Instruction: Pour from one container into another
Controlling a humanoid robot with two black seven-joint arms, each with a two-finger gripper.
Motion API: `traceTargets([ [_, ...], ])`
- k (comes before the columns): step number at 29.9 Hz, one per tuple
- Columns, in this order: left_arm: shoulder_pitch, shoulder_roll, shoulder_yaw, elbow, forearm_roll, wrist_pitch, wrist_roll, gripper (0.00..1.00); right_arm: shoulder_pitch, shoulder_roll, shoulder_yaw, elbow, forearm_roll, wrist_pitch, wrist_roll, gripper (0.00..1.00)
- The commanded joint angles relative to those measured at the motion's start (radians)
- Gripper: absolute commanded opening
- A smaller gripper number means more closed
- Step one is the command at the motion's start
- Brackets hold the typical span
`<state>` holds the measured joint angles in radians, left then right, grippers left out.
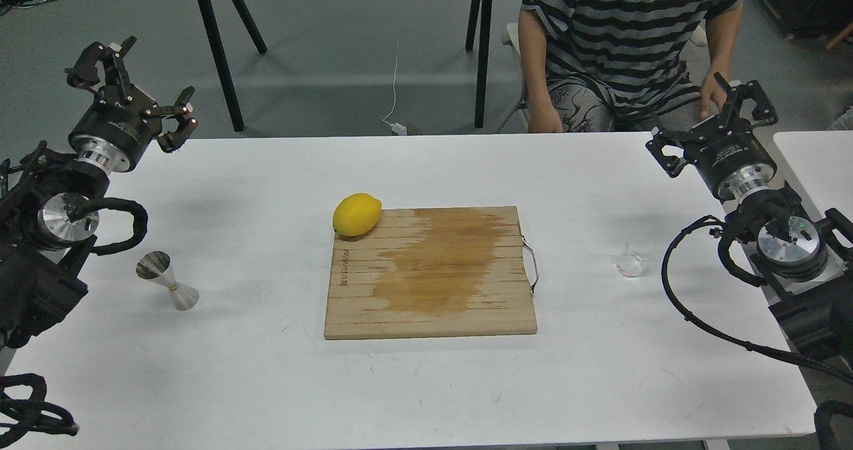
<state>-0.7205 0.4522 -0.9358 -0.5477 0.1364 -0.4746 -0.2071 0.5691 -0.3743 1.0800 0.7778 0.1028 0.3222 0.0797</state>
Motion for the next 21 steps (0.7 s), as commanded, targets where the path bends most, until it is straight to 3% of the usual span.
traceTargets([
  [1,-0.002,0.000,0.000,0.000,-0.001,-0.006,0.000,1.00,0.002,-0.002,0.000,0.000,0.000,0.000,0.000,0.99],
  [21,-0.028,0.008,-0.001,-0.003,0.000,-0.012,0.003,1.00,0.005,-0.003,0.009,0.000,0.000,0.001,0.005,0.99],
])
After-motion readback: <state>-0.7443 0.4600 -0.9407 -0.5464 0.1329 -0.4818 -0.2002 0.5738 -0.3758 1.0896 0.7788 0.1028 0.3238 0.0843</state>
